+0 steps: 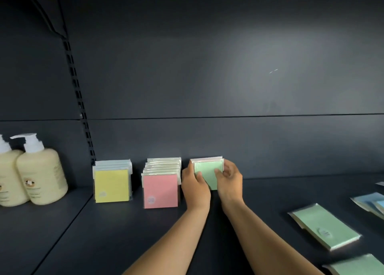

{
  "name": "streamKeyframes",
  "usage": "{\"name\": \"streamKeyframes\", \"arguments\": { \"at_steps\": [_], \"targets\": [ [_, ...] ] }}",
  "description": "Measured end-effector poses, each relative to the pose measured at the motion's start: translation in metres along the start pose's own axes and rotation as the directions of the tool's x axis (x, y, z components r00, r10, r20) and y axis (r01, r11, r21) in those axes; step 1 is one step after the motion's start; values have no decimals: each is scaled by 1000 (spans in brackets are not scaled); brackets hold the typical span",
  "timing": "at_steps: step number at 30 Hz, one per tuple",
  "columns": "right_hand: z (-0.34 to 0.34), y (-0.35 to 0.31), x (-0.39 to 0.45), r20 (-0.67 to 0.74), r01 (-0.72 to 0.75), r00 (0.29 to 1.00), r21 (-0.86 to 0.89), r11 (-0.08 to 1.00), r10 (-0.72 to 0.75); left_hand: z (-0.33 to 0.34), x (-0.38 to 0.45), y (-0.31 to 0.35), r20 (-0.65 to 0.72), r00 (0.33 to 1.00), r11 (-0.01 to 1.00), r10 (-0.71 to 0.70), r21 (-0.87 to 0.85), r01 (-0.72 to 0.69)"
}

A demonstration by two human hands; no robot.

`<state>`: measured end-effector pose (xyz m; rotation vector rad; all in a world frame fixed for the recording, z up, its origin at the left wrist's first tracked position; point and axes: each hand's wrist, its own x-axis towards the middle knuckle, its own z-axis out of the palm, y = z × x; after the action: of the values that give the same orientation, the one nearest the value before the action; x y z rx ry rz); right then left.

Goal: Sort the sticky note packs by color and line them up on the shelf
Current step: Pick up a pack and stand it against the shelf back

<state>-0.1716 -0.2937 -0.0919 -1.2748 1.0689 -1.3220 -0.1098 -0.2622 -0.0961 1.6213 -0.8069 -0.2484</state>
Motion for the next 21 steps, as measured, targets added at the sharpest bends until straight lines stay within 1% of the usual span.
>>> {"name": "streamKeyframes", "arguments": {
  "at_steps": [2,5,14,21],
  "targets": [
    [-1,0,1,13,19,1000,4,1000,-19,1,2,-3,-43,999,1000,-3,-12,2],
    [-1,3,3,12,20,1000,-2,1000,-20,2,1,-4,-70,998,1000,-4,-30,2],
    [-3,5,5,8,2,1000,33,999,-3,6,5,-7,-58,998,1000,16,-20,-18],
    [-3,7,11,6,-18,1000,25,1000,18,5,6,-4,-36,999,1000,-15,-13,15]
  ]
}}
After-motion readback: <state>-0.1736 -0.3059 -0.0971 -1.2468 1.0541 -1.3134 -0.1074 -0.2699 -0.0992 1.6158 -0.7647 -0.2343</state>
